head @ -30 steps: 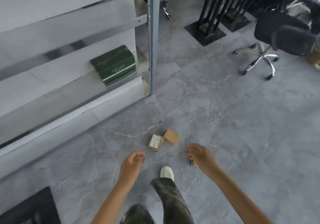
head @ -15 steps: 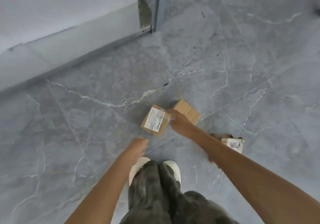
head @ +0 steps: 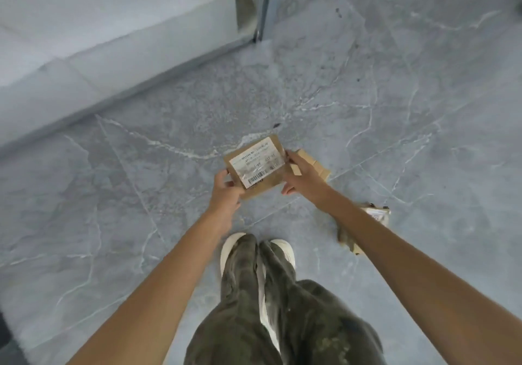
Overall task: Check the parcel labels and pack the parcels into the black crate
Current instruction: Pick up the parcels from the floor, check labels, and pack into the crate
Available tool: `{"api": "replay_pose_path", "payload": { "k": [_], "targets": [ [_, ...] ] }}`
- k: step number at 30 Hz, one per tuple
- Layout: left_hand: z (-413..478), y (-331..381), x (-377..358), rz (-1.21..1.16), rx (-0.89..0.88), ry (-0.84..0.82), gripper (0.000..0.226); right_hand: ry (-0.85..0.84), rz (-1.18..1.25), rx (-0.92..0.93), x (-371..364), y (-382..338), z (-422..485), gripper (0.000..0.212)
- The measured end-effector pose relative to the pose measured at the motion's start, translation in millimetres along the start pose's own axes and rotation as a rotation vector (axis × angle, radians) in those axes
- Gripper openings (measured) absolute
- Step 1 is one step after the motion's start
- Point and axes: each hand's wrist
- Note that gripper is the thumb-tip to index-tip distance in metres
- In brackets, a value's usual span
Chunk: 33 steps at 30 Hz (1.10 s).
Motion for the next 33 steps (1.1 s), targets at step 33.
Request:
{"api": "replay_pose_path", "payload": {
  "k": [33],
  "targets": [
    [-765.3, 496.4, 120.7, -0.097, -1.39, 0.438, 0.05, -0.166, 0.385, 1.445, 125.4, -329.5, -801.0, 0.053]
  ]
}}
Point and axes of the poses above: each hand's wrist, its own z-axis towards the middle knuckle, its own x-axis out of the back of the hand, y = z × x, and after that the axes turned 15 degrees about -x, right-handed
